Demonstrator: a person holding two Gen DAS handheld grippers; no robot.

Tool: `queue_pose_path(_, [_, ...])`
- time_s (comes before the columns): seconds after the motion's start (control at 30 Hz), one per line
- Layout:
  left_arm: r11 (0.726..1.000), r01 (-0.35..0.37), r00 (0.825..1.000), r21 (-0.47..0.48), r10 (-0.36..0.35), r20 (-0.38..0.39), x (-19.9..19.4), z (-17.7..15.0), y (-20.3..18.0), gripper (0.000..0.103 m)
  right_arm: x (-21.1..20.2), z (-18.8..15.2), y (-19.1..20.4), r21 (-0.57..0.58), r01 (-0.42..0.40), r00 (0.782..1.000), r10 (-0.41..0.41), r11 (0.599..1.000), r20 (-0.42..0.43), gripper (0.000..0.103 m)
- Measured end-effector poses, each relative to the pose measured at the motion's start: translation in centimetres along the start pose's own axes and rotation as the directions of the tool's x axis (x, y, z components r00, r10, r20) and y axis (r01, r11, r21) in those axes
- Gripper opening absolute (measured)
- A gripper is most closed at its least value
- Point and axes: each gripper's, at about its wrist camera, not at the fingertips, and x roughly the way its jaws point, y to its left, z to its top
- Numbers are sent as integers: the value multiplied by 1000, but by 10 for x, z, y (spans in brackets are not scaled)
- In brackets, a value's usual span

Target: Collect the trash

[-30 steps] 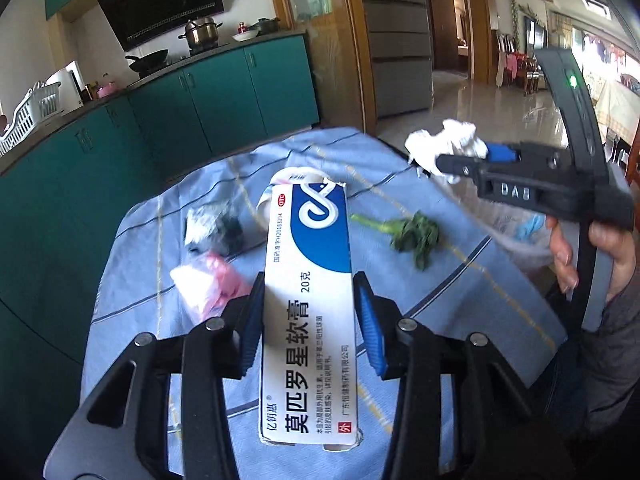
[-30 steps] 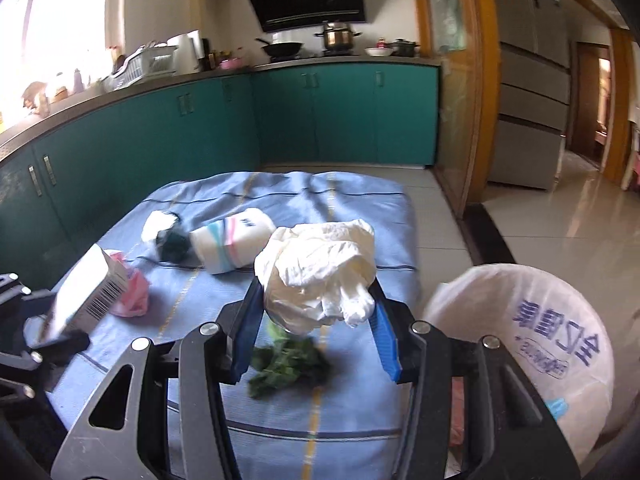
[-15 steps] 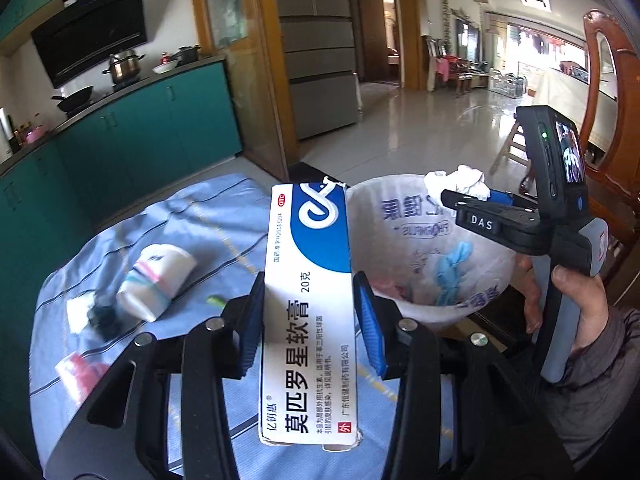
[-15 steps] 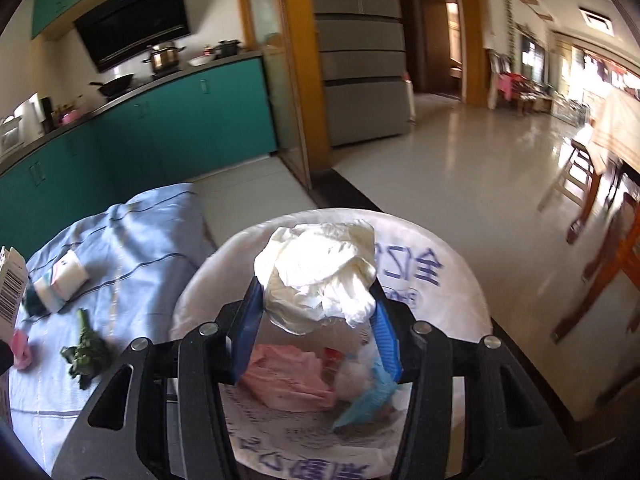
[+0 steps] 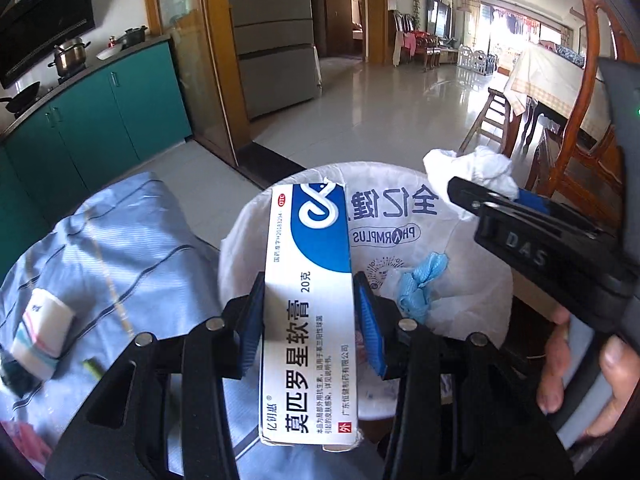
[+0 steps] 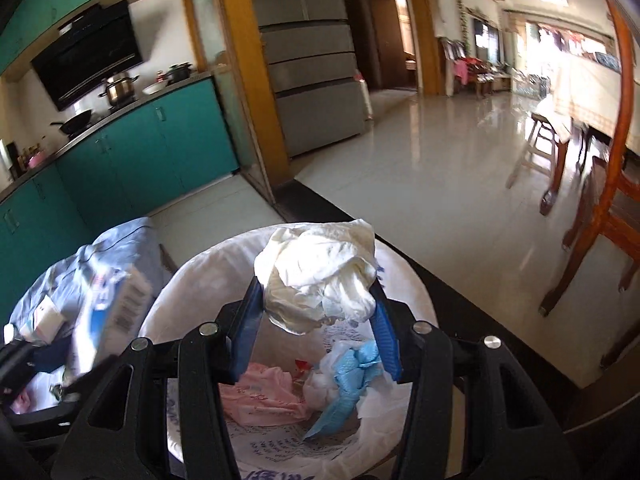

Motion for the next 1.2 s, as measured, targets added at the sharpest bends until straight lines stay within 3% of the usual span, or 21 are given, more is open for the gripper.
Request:
queue_pose_path(0.1, [1000,1,1000,26,-1,-18,20,3,-10,47,6,1,-2,2,48,999,-48,999,-4,51])
queue_pose_path(0.33, [999,-32,999,23,32,-8,26,2,-4,79,14,-1,3,-20,60,998,-60,998,-31,54])
queue_pose_path(0.43, [998,-63,998,-1,63,6,15,1,7,81,12,-2,9,-42,40,999,-41,998,-24,56])
queue_pose_path(0.6, [991,-130,991,-34,131,23,-9,-5,25,83,9,-2,17,-75,26,1000,-27,997,-15,72])
queue_pose_path(0.7, [979,-196,980,-51,197,32,-29,-14,41,84,6,-2,21,-71,14,1000,-14,997,1,79])
queue_pose_path(0.8, [949,-305,948,-78,310,65,-66,-38,70,85,4,-2,28,-66,-55,998,55,996,-3,80])
queue_pose_path(0.83, [926,-361,928,-109,369,57,-82,-52,89,85,4,-2,32,-66,-84,996,83,994,-8,80])
queue_pose_path(0.97, [836,-495,864,-238,501,-38,-130,-99,157,85,9,-10,73,-157,-252,966,240,955,-92,80])
queue_pose_path(1.13, [798,-511,859,-320,491,-147,-175,-159,205,86,16,-21,123,-195,-447,890,412,873,-196,80])
queue_pose_path(1.2, [790,-515,857,-334,486,-173,-187,-179,215,86,21,-32,150,-219,-523,843,461,824,-278,80])
